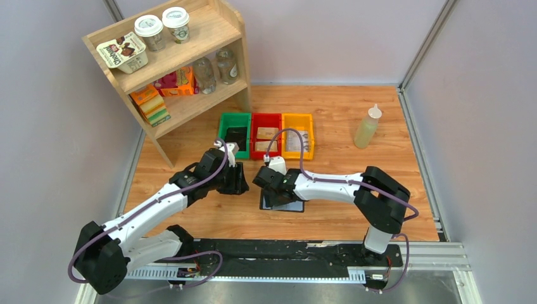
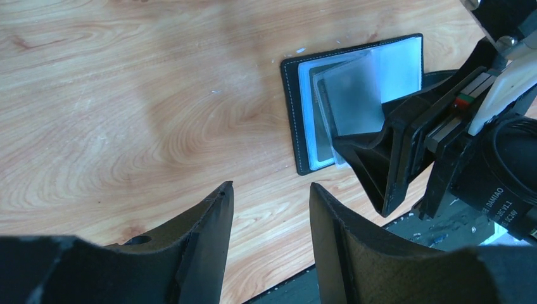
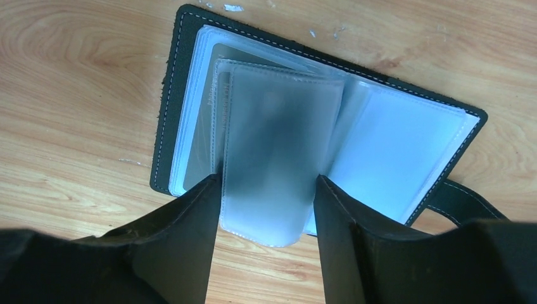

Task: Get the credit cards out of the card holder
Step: Remove the credit card from the card holder.

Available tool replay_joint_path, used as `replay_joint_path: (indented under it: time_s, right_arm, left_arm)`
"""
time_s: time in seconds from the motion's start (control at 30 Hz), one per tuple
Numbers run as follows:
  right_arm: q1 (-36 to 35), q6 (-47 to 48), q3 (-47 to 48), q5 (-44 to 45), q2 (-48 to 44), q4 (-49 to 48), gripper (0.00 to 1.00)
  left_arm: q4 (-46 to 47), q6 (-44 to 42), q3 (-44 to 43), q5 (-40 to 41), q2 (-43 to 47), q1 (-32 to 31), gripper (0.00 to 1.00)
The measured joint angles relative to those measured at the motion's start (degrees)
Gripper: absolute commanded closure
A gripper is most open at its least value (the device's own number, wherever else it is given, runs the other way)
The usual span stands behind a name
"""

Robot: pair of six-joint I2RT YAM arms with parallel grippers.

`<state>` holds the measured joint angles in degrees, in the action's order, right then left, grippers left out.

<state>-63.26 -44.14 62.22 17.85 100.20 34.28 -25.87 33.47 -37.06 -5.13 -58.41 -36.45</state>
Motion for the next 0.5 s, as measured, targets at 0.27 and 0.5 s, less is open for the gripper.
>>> replay_joint_path:
  time_s: [0.27, 0.5]
  right_arm:
    - [1.01, -0.70, -0.20, -0.98, -3.10, 2.36, 0.44]
    - [5.03, -1.55, -2.73, -2.19, -6.51, 2.54, 0.50]
  left_arm:
    - [4.04, -0.24, 0.00, -5.09, -2.73, 0.00, 0.46]
    - [7.39, 0.55, -1.81, -11.43, -13.20, 0.00, 0.58]
